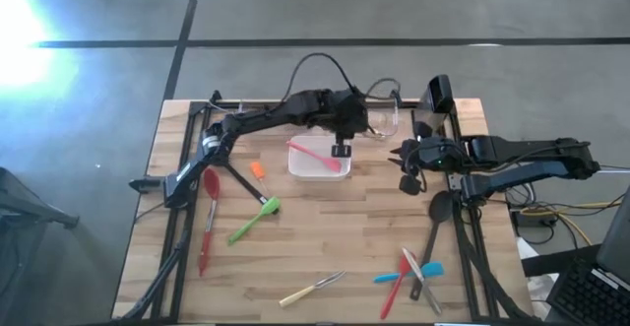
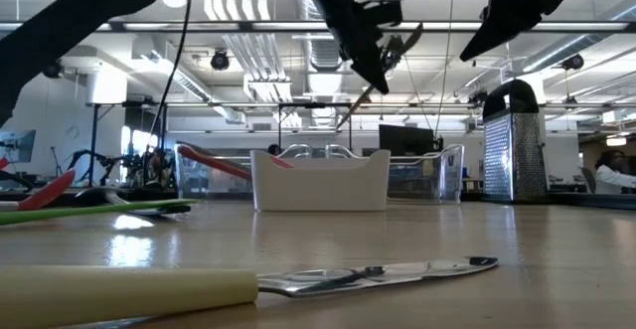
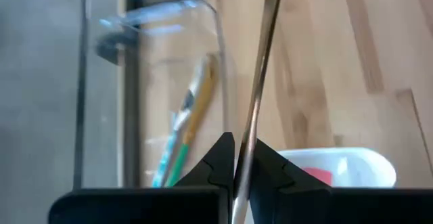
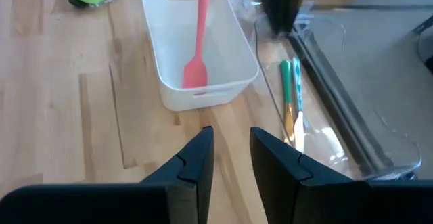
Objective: Pick & Place Kitchen Items
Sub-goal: Put the gold table knife into the right transparent bin
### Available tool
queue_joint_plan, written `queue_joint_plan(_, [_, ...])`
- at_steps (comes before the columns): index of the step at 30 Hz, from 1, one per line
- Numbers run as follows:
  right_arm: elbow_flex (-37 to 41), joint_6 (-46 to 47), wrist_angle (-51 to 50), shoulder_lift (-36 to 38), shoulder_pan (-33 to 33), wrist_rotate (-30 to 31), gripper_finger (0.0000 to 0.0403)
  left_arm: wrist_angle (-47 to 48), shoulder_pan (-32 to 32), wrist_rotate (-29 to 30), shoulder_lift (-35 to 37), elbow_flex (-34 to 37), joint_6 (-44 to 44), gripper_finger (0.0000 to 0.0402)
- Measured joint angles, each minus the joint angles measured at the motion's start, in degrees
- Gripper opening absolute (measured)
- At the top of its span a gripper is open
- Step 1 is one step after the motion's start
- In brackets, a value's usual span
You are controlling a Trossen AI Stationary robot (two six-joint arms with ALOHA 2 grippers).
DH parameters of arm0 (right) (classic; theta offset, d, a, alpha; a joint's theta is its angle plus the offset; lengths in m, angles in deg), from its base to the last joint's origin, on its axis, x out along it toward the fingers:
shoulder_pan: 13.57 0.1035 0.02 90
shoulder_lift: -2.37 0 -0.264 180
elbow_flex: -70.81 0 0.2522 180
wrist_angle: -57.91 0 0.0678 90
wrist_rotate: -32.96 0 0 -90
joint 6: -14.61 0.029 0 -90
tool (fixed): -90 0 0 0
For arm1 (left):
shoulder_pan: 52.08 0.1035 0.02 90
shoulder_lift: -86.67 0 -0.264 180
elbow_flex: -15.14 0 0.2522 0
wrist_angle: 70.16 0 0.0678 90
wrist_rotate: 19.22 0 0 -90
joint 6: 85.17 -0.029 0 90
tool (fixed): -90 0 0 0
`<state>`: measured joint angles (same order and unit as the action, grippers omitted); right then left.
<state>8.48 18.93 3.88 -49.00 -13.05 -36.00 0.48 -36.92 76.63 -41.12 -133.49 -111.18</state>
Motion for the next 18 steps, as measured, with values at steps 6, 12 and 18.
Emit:
queue_joint_plan(6, [0.17,0.73,0.42,0.49,0.52,-0.16,0.0079,-2.5,-0.23,1.66,0.93,0.15,-1.34,0.0022])
queue_joint_plan(12, [0.17,-0.22,1.2,1.44,2.29,-0.24,0.0072,-2.24,-0.37,1.64,1.63,0.12,-0.88,0.0022])
queue_joint_plan(18, [0.17,-0.65,3.25,3.31,3.75,-0.15,0.0078,-1.04,-0.51,1.71,1.49,0.2,-0.09,0.0022])
